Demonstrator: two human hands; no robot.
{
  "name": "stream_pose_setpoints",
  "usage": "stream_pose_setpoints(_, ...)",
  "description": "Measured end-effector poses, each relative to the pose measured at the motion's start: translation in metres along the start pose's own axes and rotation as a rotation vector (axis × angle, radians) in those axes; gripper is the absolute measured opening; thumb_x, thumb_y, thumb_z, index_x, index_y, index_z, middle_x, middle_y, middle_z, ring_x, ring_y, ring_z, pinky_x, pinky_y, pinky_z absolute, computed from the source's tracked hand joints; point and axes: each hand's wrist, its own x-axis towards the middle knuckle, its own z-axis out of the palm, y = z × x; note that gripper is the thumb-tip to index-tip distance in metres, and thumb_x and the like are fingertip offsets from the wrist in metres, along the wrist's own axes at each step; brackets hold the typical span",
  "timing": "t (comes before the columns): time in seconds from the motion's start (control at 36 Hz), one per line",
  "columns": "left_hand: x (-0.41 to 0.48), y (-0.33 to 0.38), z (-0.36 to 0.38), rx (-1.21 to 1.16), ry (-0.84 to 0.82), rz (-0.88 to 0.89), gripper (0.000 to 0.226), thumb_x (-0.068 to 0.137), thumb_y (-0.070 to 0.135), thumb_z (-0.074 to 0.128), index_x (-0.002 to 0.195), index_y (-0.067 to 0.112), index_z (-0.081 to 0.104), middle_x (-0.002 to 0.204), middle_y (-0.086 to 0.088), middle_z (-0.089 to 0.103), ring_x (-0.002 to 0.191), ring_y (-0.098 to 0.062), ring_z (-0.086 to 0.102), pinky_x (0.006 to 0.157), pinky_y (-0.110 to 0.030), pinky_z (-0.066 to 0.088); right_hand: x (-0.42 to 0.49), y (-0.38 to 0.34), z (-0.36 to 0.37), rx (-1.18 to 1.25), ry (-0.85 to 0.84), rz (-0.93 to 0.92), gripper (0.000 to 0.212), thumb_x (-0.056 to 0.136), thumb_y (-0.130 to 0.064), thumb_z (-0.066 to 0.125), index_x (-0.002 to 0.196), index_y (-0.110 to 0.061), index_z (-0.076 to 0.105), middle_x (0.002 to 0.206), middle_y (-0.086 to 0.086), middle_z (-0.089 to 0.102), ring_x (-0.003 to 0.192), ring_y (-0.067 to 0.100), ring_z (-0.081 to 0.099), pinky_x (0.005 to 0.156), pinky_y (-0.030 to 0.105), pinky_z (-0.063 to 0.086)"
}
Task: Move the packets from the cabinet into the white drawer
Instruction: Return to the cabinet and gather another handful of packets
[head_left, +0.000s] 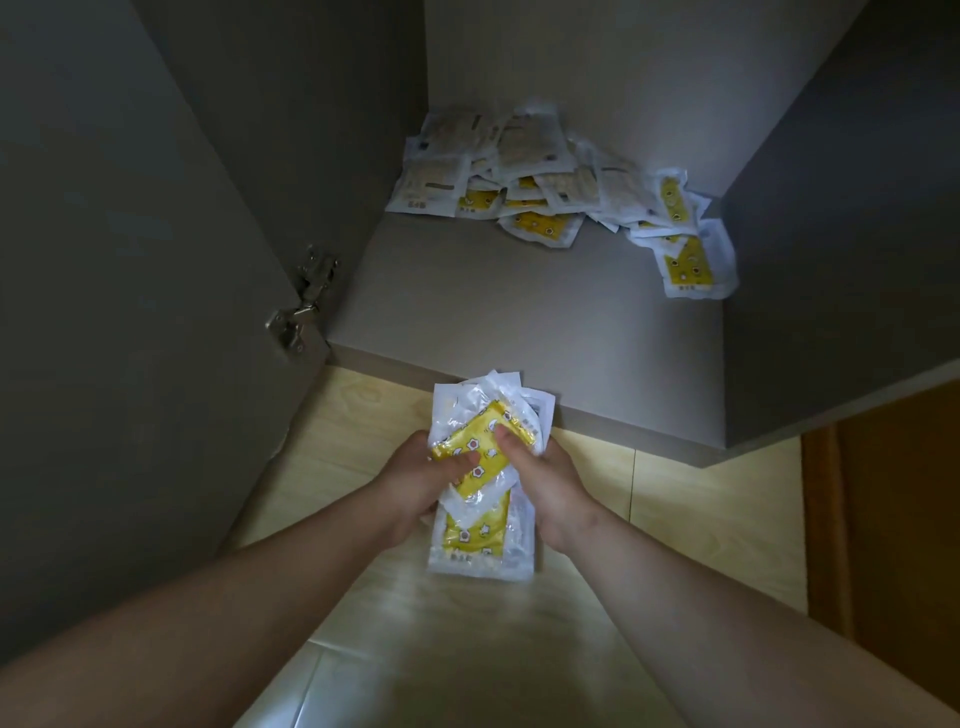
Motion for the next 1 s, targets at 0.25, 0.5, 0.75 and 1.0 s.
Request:
stream_pose_setpoints(0.25,-0.006,0.002,0.008,-0.13,0.0,0.068,0.026,0.093,0.009,0.055,0.118,0.003,0.059,0.113,-0.017,0.067,0.102,-0.032,0.065,0.087,-0.038,0.052,0.003,0.008,0.012,-0.179,0.237,-0.161,0.04,0.07,-0.047,0.073,0.094,-0.017,0.063,0.09,0.003,0.072,0.085,0.022,0.069,0.084,0.044,0.055)
stream_pose_setpoints(0.5,-0.013,0.006,0.01,-0.299,0.171,0.035,0.027,0.101,0.021,0.041,0.114,0.007,0.06,0.106,-0.016,0.068,0.092,-0.03,0.066,0.082,-0.038,0.053,-0.004,-0.001,0.024,-0.291,0.303,-0.162,0.025,0.082,-0.043,0.066,0.081,-0.019,0.061,0.079,-0.004,0.067,0.074,0.014,0.064,0.069,0.026,0.052)
stream_pose_setpoints(0.75,-0.089,0.043,0.023,-0.263,0.355,-0.122,0.021,0.1,0.027,0.043,0.095,0.013,0.057,0.096,-0.011,0.065,0.087,-0.028,0.062,0.085,-0.041,0.051,-0.087,-0.035,0.035,-0.409,0.355,-0.037,0.033,0.087,-0.047,0.059,0.089,-0.014,0.059,0.076,-0.004,0.058,0.066,0.01,0.054,0.052,0.012,0.037)
stream_pose_setpoints(1.0,-0.217,0.132,0.025,-0.29,0.377,-0.271,0.028,0.1,0.024,0.043,0.076,0.017,0.053,0.074,-0.002,0.06,0.061,-0.013,0.057,0.05,-0.02,0.045,-0.202,-0.129,0.057,-0.491,0.282,0.069,0.039,0.088,-0.05,0.054,0.091,-0.012,0.057,0.071,-0.007,0.053,0.061,0.002,0.047,0.05,0.013,0.033)
